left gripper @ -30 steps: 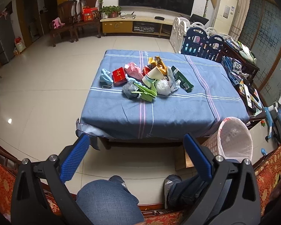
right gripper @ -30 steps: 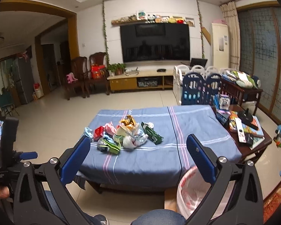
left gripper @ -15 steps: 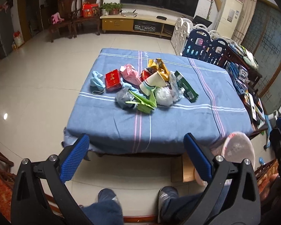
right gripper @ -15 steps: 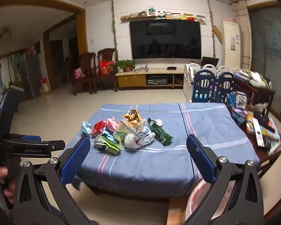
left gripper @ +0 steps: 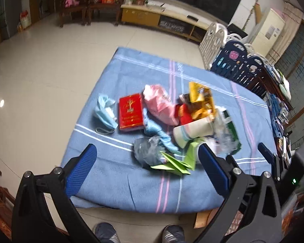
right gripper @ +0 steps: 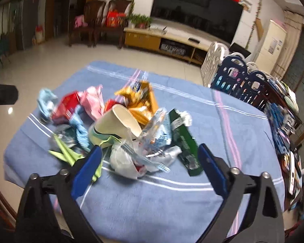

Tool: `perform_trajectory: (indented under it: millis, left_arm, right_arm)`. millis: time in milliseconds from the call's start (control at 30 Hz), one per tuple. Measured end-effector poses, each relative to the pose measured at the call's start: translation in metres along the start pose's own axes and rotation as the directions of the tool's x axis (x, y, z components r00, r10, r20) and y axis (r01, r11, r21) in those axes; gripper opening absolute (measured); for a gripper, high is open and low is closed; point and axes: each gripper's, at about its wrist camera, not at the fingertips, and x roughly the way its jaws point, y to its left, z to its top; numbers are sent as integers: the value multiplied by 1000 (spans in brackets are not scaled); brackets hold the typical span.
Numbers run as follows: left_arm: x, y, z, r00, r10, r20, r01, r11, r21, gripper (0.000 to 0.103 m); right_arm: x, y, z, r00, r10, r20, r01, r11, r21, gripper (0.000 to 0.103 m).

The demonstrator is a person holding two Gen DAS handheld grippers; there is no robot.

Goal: Collect trash
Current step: 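Reach the left tool to the grey plastic bag and close on it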

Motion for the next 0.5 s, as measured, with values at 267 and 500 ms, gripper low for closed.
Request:
perform_trajectory:
  millis: [267,500]
  left_arm:
    - [72,9,-16,986,1,-167,-4,1000,-19,84]
    - [103,17,-17,976,-1,-219,-15,997,-73,84]
  right_arm:
    - [30,-11,10,994,70,-80,-66,996,59,25]
    - [-17,-38,19,995,93,39,-98,983,155,13]
